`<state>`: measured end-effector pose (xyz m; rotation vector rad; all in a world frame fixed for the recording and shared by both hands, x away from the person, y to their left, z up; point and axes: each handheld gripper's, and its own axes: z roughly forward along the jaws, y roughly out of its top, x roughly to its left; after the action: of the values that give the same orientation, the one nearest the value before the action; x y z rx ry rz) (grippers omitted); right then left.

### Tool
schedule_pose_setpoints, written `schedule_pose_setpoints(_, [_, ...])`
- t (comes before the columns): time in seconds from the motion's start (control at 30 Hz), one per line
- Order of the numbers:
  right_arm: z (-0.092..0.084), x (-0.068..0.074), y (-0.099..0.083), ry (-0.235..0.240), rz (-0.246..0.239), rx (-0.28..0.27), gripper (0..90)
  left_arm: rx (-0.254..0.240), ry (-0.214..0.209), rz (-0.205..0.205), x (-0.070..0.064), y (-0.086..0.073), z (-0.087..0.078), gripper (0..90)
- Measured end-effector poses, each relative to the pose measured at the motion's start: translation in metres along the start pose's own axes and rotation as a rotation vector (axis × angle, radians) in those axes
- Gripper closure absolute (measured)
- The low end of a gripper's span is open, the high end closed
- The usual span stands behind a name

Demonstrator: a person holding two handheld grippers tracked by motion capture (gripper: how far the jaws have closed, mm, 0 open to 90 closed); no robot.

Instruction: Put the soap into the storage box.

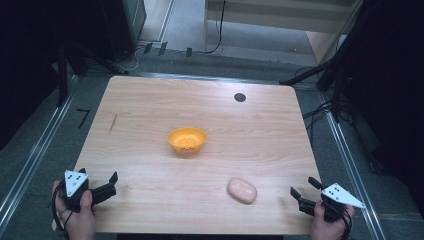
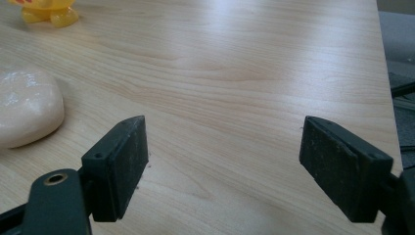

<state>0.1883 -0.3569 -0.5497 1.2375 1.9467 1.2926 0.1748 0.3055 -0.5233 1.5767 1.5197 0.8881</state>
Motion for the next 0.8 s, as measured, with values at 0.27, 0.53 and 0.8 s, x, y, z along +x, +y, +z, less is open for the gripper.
schedule_pose_setpoints(0.27, [0.008, 0.012, 0.003, 0.074, -0.102, 0.104, 18.0, -0.048, -0.011, -0.021, 0.002, -0.002, -0.004, 0.0])
schedule_pose_setpoints(0.53, [0.015, 0.019, 0.018, 0.152, -0.175, 0.179, 17.7, -0.030, 0.002, 0.001, -0.001, -0.001, -0.001, 0.0])
schedule_pose_setpoints(0.8, [0.024, 0.022, 0.033, 0.234, -0.236, 0.262, 17.9, -0.019, -0.025, -0.001, 0.000, 0.000, 0.000, 0.0])
